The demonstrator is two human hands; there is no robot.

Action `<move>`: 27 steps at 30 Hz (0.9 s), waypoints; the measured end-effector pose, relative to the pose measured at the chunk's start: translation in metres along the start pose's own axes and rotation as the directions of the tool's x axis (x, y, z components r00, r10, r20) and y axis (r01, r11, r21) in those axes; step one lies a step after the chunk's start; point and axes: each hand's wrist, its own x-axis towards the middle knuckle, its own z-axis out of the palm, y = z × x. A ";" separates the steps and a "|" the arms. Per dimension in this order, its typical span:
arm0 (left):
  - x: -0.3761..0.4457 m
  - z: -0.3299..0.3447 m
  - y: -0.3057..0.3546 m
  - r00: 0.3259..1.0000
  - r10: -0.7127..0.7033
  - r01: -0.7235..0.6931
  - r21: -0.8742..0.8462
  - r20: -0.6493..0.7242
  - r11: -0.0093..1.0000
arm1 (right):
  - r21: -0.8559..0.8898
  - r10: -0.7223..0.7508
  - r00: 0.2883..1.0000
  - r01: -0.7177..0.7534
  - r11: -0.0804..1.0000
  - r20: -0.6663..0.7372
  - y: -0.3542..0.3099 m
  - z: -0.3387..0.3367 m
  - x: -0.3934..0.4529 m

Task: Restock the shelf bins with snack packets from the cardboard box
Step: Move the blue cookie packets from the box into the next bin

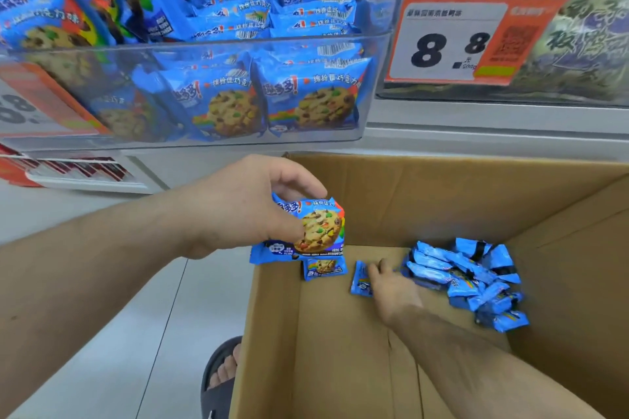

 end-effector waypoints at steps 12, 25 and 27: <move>-0.017 -0.013 -0.002 0.999 -0.016 0.021 -0.143 0.035 0.989 | 0.427 0.058 0.752 0.307 0.851 -0.656 0.019 -0.083 -0.075; -0.062 -0.004 0.039 0.975 0.170 -0.088 -0.458 0.141 0.885 | 0.064 -0.198 0.261 0.740 0.670 -0.945 -0.020 -0.253 -0.190; -0.071 -0.007 0.042 0.952 0.243 -0.114 -0.519 0.187 0.847 | 0.030 -0.248 0.275 0.724 0.689 -0.929 -0.023 -0.262 -0.193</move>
